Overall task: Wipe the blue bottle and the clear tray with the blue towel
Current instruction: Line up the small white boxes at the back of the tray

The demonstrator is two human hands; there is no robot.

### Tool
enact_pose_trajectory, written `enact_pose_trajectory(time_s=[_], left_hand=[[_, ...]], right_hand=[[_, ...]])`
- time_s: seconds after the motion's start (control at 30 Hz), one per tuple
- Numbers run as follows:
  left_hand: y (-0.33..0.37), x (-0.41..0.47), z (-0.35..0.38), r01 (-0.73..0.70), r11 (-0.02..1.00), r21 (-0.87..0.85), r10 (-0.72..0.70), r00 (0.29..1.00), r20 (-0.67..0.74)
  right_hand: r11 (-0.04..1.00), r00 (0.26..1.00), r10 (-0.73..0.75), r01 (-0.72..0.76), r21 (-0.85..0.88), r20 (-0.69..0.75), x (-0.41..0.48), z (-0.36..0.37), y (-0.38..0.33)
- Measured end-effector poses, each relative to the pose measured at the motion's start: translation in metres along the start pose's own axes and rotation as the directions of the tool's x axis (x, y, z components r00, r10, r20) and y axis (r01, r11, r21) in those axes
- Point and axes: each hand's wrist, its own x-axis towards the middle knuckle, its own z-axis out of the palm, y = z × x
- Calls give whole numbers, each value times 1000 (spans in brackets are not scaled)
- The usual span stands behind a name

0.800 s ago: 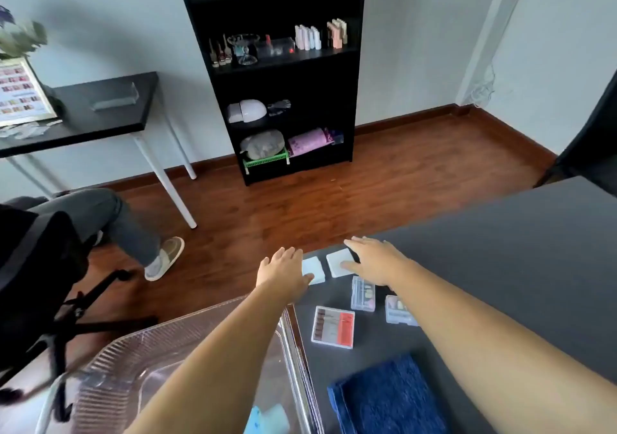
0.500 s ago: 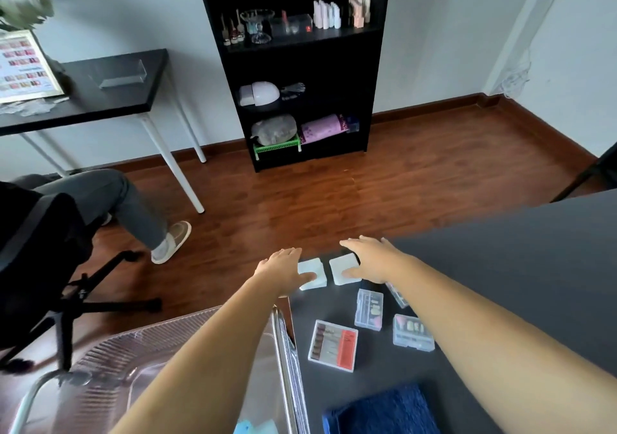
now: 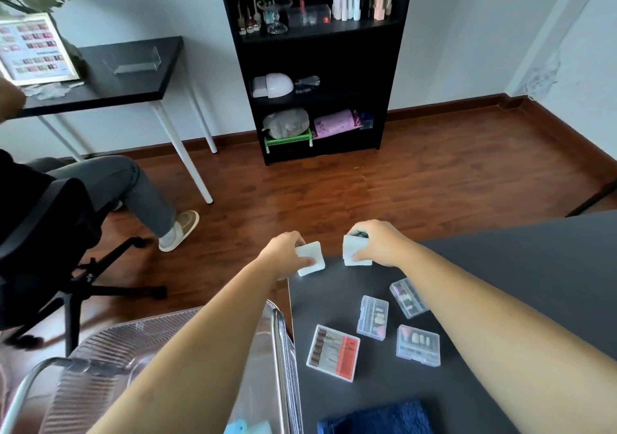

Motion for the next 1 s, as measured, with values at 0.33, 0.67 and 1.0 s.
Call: enact_pose_trajectory(time_s=[0.33, 0.67, 1.0], left_hand=[[-24, -74, -61, -11, 987, -161, -13, 989, -147], [-145, -161, -88, 195, 967, -164, -212, 973, -93], [-254, -183, -5, 374, 904, -207, -375, 926, 38]], right_hand=[[993, 992, -115, 115, 16, 44, -31, -16, -84], [977, 928, -199, 212, -8, 315, -41, 103, -199], [990, 890, -55, 106, -88, 453, -26, 244, -199]])
